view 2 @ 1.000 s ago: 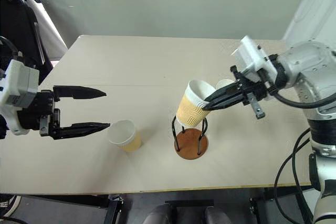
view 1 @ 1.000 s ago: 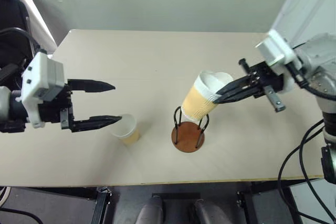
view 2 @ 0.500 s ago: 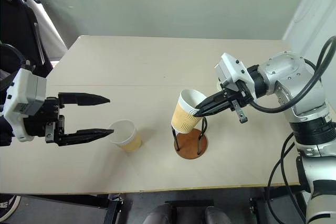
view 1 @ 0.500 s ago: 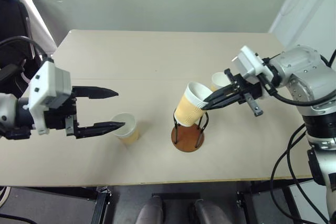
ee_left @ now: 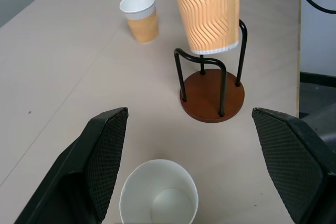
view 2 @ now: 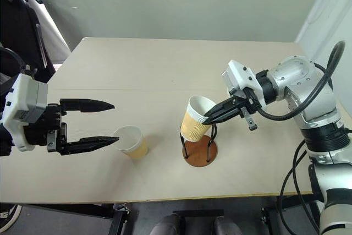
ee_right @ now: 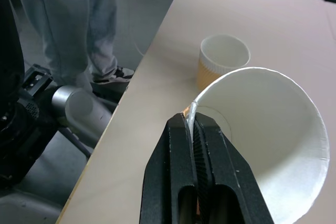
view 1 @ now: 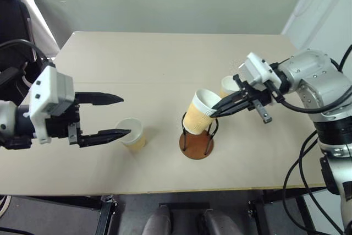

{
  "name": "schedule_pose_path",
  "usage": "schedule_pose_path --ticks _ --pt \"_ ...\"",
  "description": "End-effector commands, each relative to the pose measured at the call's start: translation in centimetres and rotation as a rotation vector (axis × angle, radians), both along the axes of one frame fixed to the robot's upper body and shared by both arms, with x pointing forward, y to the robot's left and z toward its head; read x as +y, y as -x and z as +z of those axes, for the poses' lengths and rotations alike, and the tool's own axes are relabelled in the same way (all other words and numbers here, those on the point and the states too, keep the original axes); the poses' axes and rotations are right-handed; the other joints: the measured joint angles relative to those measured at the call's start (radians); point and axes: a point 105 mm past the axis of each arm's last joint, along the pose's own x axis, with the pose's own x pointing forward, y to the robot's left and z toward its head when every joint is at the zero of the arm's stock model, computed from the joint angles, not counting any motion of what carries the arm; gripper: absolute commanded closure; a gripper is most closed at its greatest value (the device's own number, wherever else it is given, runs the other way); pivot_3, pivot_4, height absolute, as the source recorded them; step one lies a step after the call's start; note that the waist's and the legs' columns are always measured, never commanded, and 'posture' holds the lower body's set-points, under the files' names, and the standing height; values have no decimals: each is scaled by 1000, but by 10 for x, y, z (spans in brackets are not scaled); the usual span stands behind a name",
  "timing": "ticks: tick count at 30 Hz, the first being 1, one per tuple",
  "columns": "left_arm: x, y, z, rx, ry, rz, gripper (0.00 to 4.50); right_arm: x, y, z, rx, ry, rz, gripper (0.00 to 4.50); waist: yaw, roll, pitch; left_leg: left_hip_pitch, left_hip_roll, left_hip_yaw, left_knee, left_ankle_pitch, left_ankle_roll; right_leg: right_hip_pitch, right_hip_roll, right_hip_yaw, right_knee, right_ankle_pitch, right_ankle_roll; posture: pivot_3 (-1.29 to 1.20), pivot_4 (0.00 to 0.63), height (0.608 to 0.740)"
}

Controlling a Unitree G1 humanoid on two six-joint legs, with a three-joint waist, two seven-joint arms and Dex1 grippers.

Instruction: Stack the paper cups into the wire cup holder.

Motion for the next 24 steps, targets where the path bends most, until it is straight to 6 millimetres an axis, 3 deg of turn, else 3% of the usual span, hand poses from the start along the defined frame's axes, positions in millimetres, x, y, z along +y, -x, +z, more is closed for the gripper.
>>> schedule_pose_path --ticks 1,7,12,14,16,18,24 --pt "-1 3 9 -44 -19 -1 440 0 1 2 -33 22 10 3896 0 0 0 0 0 0 0 0 0 0 0 0 0 0 0 0 150 740" --pt "0 2 9 -44 -23 1 440 -1 -3 0 -52 37 -4 1709 0 0 0 0 0 0 0 0 0 0 0 0 0 0 0 0 150 740" --pt "0 2 10 -47 -25 2 440 -6 -18 20 -111 -30 -72 26 0 0 0 0 0 0 0 0 0 0 0 0 0 0 0 0 150 740" --pt "0 2 10 -48 -26 1 440 -12 -33 23 -144 -25 -136 26 0 0 0 0 0 0 0 0 0 -1 0 0 1 0 -1 0 150 740" --pt "0 3 11 -48 -27 0 440 -30 -78 16 -209 23 -333 26 0 0 0 0 0 0 0 0 0 -1 0 0 1 1 -1 0 150 740" --pt "0 4 11 -48 -27 -1 440 -46 -110 2 -253 108 -469 26 0 0 0 1 0 -1 0 0 0 -2 0 0 2 2 -3 0 150 740" --pt "-1 5 11 -48 -28 0 440 -58 -139 -25 -323 241 -527 26 2 1 1 -2 0 -2 -2 0 -1 -6 0 -2 4 3 -5 0 150 740"
